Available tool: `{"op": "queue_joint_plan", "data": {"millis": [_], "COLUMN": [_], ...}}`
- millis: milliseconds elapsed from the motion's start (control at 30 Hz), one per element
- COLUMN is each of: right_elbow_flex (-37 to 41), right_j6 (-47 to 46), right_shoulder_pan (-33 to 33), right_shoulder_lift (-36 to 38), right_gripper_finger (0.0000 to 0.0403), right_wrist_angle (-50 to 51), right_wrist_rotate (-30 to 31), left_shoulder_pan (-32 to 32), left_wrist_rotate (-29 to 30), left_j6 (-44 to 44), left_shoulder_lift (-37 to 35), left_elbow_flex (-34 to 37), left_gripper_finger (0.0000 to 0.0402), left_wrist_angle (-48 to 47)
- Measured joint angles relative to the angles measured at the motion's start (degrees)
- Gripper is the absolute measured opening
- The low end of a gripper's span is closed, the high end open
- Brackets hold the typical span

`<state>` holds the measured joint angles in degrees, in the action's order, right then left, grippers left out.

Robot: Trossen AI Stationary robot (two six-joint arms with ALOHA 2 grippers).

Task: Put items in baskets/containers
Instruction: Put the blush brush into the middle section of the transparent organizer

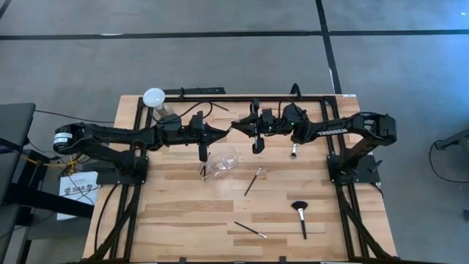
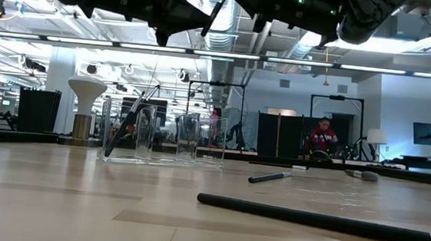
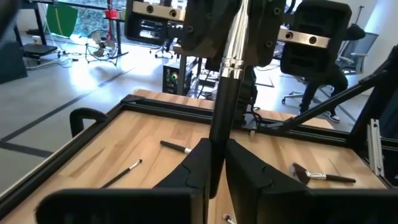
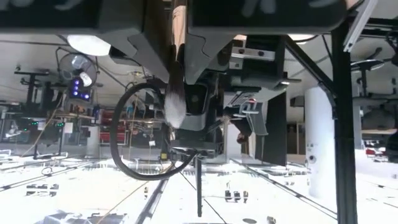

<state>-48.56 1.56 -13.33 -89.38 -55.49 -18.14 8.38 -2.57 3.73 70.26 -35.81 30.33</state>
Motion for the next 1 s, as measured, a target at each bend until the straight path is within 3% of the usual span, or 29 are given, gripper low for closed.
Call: {"op": "queue_joint_plan", "data": {"millis": [267,700,1000], "right_elbow_flex": [0.0,0.1,0.2], "right_j6": [0.5,1.9,-5.9], "right_shoulder_pan": [0.2,-1.1,-1.1], "right_shoulder_lift": [0.0,0.0,-1.4], "right_gripper_finger": [0.0009,0.001,0.0013], "right_wrist_angle": [-0.1,8.1,14.5], "right_wrist_rotate": [0.3,4.8,4.8], "left_shoulder_pan": [0.6,6.5,8.5], "left_wrist_rotate": [-0.2,2.7,2.7], "left_j6": [-1.5,-3.5,-4.6], "left_shoulder_lift": [0.0,-2.7,-9.2], "left_elbow_flex": [0.0,0.1,0.0], "left_gripper_finger": [0.0038,0.01,0.01], "left_wrist_angle": [-0.2,-2.3,-5.5]}}
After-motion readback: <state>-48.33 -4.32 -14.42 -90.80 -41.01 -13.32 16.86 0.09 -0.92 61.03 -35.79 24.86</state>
